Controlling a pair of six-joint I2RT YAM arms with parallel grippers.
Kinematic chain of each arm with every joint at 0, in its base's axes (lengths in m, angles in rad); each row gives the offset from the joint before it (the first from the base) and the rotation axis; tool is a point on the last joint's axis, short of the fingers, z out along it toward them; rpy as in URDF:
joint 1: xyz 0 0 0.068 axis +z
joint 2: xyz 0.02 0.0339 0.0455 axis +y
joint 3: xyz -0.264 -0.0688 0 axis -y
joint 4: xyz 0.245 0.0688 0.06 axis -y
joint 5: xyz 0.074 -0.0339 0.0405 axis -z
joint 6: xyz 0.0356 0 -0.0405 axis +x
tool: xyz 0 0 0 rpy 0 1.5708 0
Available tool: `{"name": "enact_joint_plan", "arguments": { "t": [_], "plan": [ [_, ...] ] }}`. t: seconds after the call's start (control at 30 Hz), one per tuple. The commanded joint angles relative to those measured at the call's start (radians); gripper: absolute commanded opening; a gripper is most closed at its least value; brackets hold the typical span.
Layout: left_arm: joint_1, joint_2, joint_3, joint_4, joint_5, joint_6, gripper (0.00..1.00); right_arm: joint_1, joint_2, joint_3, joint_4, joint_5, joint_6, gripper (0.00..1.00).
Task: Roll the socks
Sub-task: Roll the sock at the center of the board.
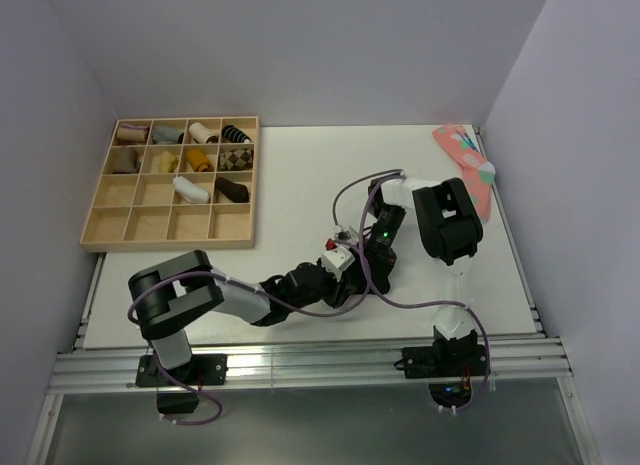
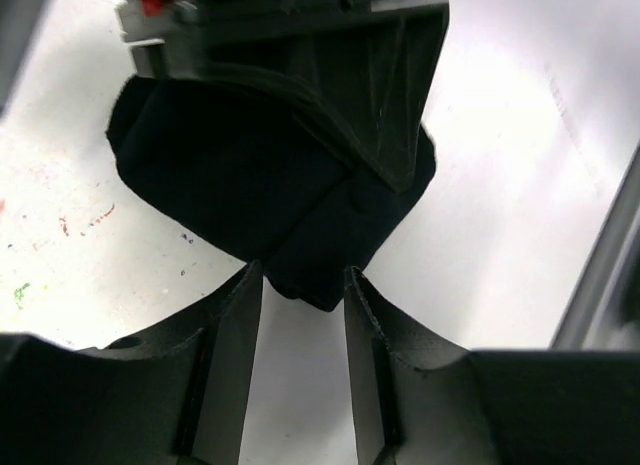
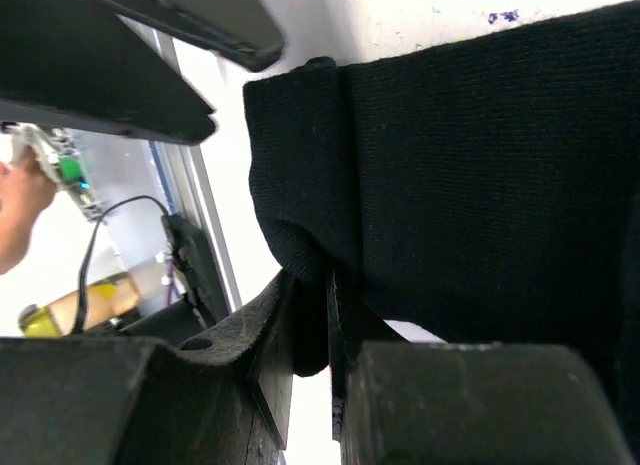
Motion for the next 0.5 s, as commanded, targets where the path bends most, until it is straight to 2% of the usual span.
{"name": "enact_joint_plan", "arguments": {
  "t": [0.0, 0.47],
  "plan": [
    [-0.017, 0.042, 0.035, 0.086, -0.018, 0.134, 0.44, -0.007, 0.040, 0.035, -0.039, 0.050, 0.008, 0.18],
    [-0.058, 0.144, 0.143, 0.099, 0.001, 0.235, 0.52, -0.008, 0.071, 0.056, -0.034, 0.067, 0.044, 0.18]
  ]
}}
